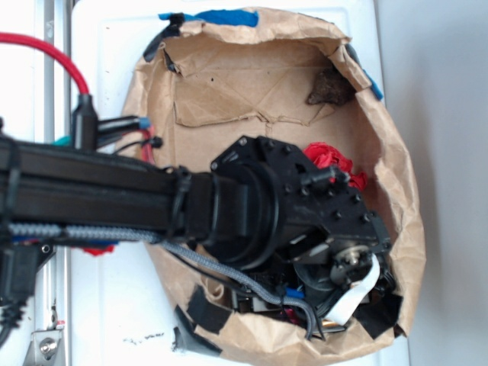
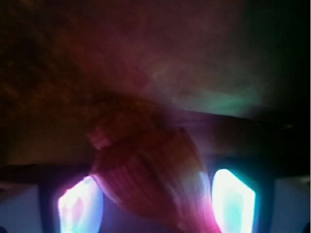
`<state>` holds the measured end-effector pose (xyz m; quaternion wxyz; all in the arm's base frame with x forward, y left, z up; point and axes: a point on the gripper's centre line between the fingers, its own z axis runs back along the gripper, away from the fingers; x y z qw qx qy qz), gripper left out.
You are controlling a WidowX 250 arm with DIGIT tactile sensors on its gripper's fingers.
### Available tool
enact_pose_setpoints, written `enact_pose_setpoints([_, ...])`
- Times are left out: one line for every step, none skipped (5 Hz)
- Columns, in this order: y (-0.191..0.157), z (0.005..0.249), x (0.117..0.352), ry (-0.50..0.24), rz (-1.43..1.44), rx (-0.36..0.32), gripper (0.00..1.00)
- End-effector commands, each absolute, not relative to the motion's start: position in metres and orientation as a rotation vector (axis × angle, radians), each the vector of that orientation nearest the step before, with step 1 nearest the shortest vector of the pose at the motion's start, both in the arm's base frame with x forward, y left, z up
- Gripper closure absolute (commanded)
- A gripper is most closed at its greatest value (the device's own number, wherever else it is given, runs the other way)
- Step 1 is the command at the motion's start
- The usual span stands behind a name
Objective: Grab the shell.
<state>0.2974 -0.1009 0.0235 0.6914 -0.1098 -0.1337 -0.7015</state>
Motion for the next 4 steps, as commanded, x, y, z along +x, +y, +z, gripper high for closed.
enact_pose_setpoints([-0.108,0.037,0.286,-0.349,-1.545,-0.213,1.0])
enact_pose_setpoints([-0.103,0.046,0.286,-0.36,-1.506,-0.189,1.0])
enact_pose_setpoints([-0.09,0.07,0.284,-0.391,-1.424,-0.164,1.0])
enact_pose_setpoints([-0.078,0.093,0.28,-0.427,-1.342,-0.141,1.0])
